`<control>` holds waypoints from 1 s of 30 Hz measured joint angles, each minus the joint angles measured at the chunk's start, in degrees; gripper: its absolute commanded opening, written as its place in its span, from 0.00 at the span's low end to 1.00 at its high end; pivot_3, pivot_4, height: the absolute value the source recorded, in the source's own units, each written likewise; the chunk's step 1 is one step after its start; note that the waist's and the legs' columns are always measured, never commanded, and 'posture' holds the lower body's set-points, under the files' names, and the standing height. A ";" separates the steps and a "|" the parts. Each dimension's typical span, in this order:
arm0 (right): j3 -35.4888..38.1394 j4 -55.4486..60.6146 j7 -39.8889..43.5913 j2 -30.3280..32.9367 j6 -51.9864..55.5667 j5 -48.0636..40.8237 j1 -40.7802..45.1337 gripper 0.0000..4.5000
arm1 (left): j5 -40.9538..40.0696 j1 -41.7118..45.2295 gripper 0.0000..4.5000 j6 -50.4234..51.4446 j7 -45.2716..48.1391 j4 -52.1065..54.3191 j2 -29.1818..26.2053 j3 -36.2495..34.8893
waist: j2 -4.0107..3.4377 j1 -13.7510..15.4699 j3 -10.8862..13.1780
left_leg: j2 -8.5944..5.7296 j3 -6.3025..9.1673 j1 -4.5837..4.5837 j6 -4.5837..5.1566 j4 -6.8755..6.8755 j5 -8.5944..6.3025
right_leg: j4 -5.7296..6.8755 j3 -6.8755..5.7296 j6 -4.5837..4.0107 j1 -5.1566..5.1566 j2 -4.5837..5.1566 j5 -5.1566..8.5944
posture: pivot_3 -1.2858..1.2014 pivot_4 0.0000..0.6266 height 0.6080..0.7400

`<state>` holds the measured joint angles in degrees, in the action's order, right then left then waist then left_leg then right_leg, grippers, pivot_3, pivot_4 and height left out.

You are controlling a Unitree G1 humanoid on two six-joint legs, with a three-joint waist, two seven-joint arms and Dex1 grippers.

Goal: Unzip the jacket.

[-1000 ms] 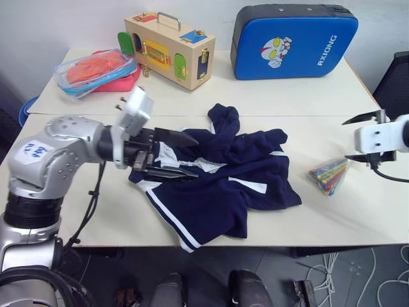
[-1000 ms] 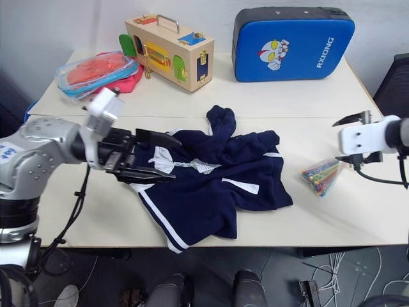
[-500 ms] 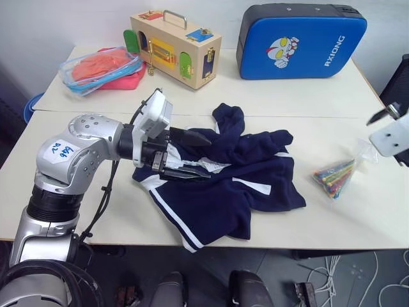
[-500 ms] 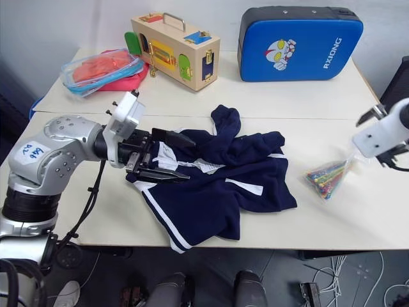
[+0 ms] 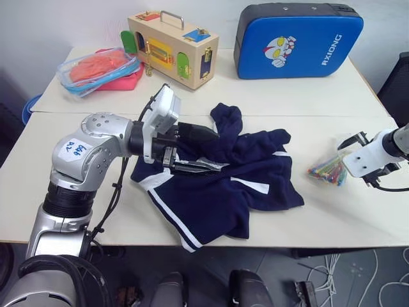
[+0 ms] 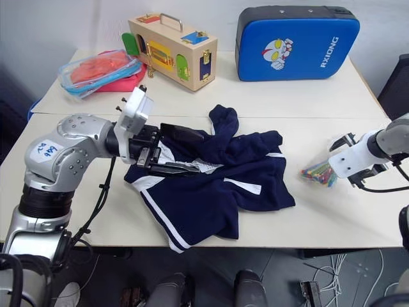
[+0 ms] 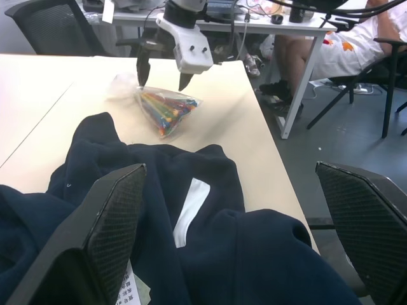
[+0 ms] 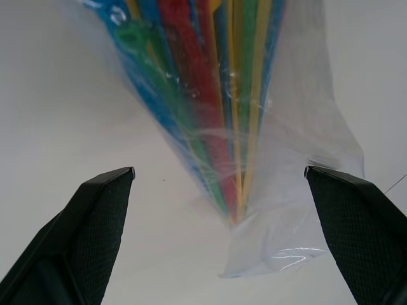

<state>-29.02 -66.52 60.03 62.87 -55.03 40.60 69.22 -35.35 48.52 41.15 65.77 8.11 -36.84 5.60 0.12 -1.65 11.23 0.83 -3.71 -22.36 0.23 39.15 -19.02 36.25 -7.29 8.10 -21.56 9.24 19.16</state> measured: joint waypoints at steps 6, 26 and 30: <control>0.01 -1.42 -1.34 -3.17 1.32 -0.26 -0.08 1.00 | 0.38 0.00 1.00 0.00 -0.11 -0.05 0.07 -0.01 | 0.00 -0.08 0.00 | 0.00 0.01 -0.01 0.00 0.01 0.00 | 0.00 -0.02 0.00 0.01 0.00 0.00 | 0.52 0.24 1.00; 2.29 -1.50 1.67 -4.78 3.92 -6.90 -2.81 0.00 | 1.86 -0.03 1.00 -0.09 0.02 -0.25 0.86 0.00 | 0.00 0.04 0.00 | -0.01 0.04 -0.02 0.00 0.03 0.00 | 0.00 -0.04 0.00 0.03 0.01 0.00 | 0.52 0.24 1.00; 5.55 -0.49 2.16 -2.48 10.65 -10.33 -5.61 0.00 | 1.88 -0.12 1.00 -0.43 0.10 -0.25 2.08 0.14 | 0.00 0.19 0.00 | -0.01 0.04 -0.04 0.01 0.02 0.00 | 0.00 -0.05 0.00 0.03 0.01 0.00 | 0.52 0.24 1.00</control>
<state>-23.47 -67.02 62.19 60.39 -44.38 30.27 63.60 -33.47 48.40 40.72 65.87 7.86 -34.76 5.74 0.12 -1.46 11.23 0.82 -3.67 -22.40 0.23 39.18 -19.02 36.25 -7.35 8.10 -21.53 9.26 19.16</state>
